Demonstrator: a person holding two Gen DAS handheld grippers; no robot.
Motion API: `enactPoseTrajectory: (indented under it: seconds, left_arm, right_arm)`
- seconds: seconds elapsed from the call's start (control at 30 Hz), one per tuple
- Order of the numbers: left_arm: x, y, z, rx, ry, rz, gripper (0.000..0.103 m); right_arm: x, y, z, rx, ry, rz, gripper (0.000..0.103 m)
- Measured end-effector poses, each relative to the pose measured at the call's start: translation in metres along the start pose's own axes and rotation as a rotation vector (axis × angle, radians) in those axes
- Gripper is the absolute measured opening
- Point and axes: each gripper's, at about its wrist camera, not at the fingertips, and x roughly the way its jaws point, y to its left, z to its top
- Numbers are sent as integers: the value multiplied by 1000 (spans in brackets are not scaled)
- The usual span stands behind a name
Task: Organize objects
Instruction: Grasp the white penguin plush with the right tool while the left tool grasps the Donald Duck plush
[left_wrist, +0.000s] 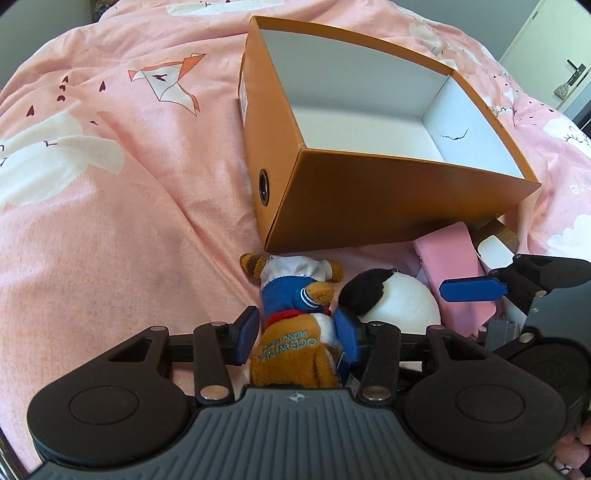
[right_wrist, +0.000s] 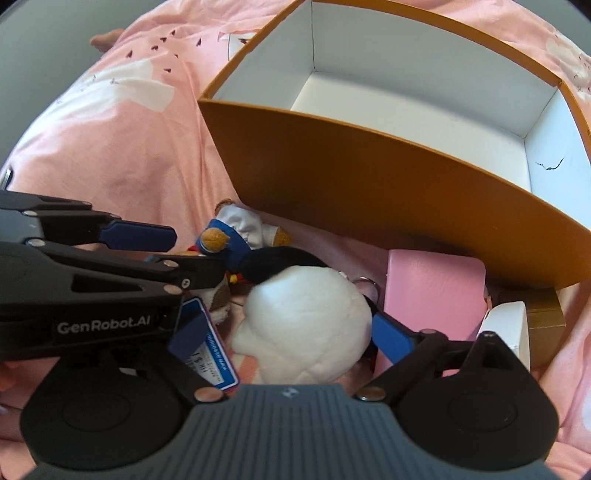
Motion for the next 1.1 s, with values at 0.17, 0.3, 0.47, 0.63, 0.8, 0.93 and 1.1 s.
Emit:
enactPoseTrajectory:
  seconds: [0.17, 0.3, 0.47, 0.63, 0.8, 0.93, 1.1]
  left_arm:
    - [-2, 8, -1, -18, -1, -26, 55]
    - [-4, 7, -1, -15, -4, -37, 55]
    - [0, -1, -3, 33, 23, -40, 60]
    - [9, -30, -14, 172, 57, -4, 64]
    - [12, -43, -21, 248, 47, 22, 61]
    - [12, -49, -26, 266, 33, 42, 60]
    - [13, -55, -32, 267, 18, 71, 59]
  right_arm:
    - [3, -7, 2, 59, 29, 6, 97]
    - [6, -34, -6, 204, 83, 44, 73]
    - [-5, -50, -21, 272, 74, 83, 67]
    - [-17, -56, -30, 315, 62, 90, 63]
    - [-15, -63, -35, 401, 56, 136, 62]
    - [-18, -67, -36, 466, 47, 159, 74]
    - [-6, -56, -29, 482, 56, 159, 79]
